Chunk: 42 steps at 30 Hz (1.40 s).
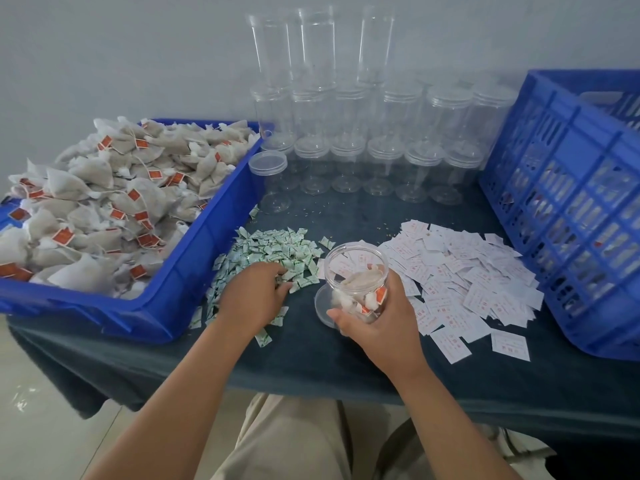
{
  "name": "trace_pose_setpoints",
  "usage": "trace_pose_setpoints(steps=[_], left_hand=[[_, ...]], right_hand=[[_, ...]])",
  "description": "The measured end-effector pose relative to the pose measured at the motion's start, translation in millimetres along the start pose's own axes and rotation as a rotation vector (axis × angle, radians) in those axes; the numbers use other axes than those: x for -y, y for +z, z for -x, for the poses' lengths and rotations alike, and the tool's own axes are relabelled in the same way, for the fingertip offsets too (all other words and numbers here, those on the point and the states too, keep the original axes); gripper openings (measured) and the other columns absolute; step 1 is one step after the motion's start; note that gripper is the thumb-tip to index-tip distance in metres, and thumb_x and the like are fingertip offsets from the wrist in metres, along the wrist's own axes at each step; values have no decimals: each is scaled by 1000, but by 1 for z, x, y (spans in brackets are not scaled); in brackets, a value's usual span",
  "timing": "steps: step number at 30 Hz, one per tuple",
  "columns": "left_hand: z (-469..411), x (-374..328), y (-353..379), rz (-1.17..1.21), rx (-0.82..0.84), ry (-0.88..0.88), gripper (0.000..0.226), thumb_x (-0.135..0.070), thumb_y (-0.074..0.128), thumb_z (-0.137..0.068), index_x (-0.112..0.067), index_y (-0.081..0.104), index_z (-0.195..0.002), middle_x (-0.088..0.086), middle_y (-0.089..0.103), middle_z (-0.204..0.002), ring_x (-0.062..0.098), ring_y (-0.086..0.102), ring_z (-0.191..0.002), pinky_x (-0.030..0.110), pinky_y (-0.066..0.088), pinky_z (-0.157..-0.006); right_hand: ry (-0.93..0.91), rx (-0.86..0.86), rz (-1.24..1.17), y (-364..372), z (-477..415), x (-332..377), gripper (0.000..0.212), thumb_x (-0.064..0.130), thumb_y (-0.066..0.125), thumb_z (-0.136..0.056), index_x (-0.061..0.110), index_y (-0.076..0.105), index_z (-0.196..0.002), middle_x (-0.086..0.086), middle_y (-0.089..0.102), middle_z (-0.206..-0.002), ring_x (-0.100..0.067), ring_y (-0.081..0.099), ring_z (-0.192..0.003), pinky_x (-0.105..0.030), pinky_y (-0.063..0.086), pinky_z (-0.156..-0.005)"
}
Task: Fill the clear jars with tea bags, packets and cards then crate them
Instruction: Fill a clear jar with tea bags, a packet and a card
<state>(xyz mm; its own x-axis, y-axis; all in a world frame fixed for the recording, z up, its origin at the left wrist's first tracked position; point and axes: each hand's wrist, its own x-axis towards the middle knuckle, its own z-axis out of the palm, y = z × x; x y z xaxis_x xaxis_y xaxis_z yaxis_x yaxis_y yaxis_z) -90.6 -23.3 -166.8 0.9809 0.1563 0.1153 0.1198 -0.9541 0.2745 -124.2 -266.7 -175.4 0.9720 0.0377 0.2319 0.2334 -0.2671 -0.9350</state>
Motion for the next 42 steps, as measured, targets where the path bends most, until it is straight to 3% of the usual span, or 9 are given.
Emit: trace_pose_setpoints(steps=[5,8,12,16,21,28,34,39,42], left_hand=[[1,-5,-16,115,-112,-13,25,-40,58,-106,-25,77,-114,2,64,-110,17,63,-90,35,55,-79],[6,-25,-53,397,-158,4,29,-43,54,-107,-23,75,-103,-6,73,-84,4,62,-63,22,49,-55],[27,-69,-113,780,-195,265,6,-45,70,-95,-44,75,-98,-21,76,-89,1,72,-77,7,49,-64],[25,-93,-115,405,93,438,4,-44,78,-91,-44,80,-94,-19,66,-94,0,60,-86,15,42,-72],[10,-102,-99,210,169,358,18,-47,82,-82,-44,71,-96,-14,52,-79,1,52,-71,25,38,-64],[-31,-108,-59,822,43,-9,31,-50,57,-102,-36,78,-83,-18,65,-67,-5,56,-56,8,42,-53],[-85,-124,10,198,287,23,27,-43,69,-92,-31,72,-117,-10,72,-116,16,66,-104,30,46,-81],[-94,-128,23,87,311,47,8,-34,71,-83,-29,65,-84,-12,61,-80,13,57,-72,28,42,-65],[-89,-127,24,99,268,77,11,-29,70,-87,-25,67,-77,-8,66,-77,20,64,-78,30,49,-68]], right_hand=[[-8,4,-3,1,0,0,76,65,92,-61,52,52,-125,24,70,-122,2,69,-112,-16,55,-84],[-31,0,-2,1,0,3,72,63,93,-63,54,53,-123,25,70,-121,2,69,-111,-11,53,-84],[-51,-9,-7,0,0,4,72,60,94,-64,56,52,-122,24,70,-121,1,69,-111,-9,52,-82],[-79,-20,1,0,2,7,77,59,94,-64,58,50,-127,27,68,-125,3,67,-115,-6,50,-85],[-121,-8,52,1,3,9,83,66,92,-64,64,43,-131,31,63,-128,3,65,-118,-5,49,-85],[-100,-204,-3,-2,5,7,83,64,91,-62,52,49,-133,24,67,-125,-2,65,-120,-22,56,-97],[24,-380,-166,-9,-2,5,74,55,94,-65,45,54,-127,24,68,-125,-3,68,-118,-27,58,-98],[62,-384,-168,-10,-7,8,67,56,92,-67,57,52,-120,33,65,-124,6,66,-115,-9,52,-90],[73,-348,-153,-8,-7,6,67,58,91,-64,50,53,-119,28,68,-121,2,68,-113,-18,55,-93]])
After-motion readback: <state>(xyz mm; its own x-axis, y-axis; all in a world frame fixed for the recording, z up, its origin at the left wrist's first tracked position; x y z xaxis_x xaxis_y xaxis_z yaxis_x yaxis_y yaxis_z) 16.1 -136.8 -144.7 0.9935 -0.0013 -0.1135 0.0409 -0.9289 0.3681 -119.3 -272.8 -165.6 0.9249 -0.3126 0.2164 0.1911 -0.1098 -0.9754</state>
